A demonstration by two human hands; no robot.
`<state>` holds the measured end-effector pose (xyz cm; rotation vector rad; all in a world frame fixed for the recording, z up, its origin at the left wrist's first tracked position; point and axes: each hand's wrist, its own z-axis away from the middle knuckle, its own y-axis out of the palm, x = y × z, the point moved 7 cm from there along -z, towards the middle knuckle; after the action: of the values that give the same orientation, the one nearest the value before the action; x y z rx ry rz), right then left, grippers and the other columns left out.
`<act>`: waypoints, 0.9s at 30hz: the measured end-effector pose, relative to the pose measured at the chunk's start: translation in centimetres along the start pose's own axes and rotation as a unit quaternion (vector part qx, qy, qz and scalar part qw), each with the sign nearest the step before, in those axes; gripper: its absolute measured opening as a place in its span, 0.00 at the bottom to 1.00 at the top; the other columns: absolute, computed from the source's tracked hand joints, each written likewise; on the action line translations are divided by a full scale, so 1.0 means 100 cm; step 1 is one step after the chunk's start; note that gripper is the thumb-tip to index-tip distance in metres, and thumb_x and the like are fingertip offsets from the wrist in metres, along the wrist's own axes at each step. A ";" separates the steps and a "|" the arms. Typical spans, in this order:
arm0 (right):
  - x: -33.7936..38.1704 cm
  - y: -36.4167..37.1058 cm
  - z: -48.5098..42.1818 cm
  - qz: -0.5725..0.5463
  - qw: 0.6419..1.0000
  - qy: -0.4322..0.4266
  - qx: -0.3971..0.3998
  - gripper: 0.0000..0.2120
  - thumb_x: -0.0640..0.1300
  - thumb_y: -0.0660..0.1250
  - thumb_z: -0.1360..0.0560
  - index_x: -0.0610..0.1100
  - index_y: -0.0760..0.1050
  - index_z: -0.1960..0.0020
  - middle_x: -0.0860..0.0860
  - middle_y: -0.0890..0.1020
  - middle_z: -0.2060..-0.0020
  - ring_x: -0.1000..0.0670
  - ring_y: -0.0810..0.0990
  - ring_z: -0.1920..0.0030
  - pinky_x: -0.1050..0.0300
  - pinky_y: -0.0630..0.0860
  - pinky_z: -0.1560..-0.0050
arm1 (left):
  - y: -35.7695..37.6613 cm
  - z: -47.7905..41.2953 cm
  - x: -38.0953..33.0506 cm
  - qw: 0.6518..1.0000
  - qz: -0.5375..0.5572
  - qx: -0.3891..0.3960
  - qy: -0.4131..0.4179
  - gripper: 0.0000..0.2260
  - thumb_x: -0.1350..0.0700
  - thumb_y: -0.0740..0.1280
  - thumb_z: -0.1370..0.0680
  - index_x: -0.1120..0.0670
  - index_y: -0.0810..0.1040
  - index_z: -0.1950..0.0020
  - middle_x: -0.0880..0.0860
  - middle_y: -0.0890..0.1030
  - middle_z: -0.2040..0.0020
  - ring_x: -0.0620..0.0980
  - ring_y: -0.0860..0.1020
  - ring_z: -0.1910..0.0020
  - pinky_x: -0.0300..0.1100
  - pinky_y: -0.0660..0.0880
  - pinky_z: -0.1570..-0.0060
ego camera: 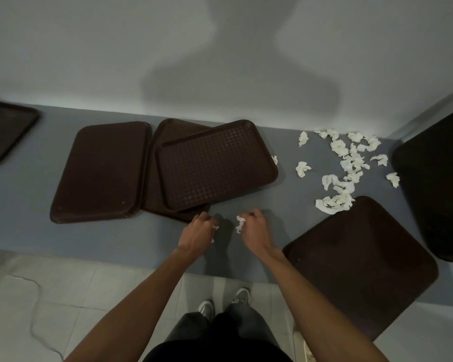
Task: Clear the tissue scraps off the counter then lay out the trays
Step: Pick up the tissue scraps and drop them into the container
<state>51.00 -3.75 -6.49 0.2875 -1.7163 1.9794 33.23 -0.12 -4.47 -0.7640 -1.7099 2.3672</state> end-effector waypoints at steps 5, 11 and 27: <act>0.016 0.012 0.026 0.127 0.988 -0.072 -0.041 0.16 0.44 0.73 0.23 0.42 0.81 0.37 0.43 0.79 0.43 0.43 0.81 0.46 0.50 0.83 0.47 | 0.013 0.009 -0.006 0.997 -0.046 -0.002 0.069 0.12 0.60 0.70 0.21 0.58 0.81 0.38 0.58 0.77 0.42 0.59 0.76 0.43 0.51 0.80 0.45; 0.027 0.025 0.036 0.193 0.976 -0.092 -0.035 0.14 0.39 0.84 0.39 0.45 0.85 0.55 0.46 0.82 0.61 0.48 0.82 0.60 0.58 0.79 0.66 | 0.020 0.032 -0.016 0.988 -0.060 -0.016 0.142 0.23 0.62 0.79 0.32 0.61 0.82 0.38 0.58 0.80 0.42 0.54 0.72 0.41 0.42 0.80 0.45; -0.023 -0.051 0.141 -0.353 0.894 0.219 -0.169 0.09 0.45 0.74 0.21 0.59 0.87 0.47 0.62 0.87 0.52 0.63 0.84 0.51 0.75 0.73 0.54 | -0.012 0.032 -0.048 0.975 0.197 -0.030 0.097 0.15 0.69 0.66 0.23 0.52 0.85 0.44 0.54 0.87 0.51 0.50 0.85 0.57 0.34 0.77 0.50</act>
<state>53.18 -17.51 -0.60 0.2646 -1.3570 1.0928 35.68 -4.28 -1.10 -1.4097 -1.6827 2.3778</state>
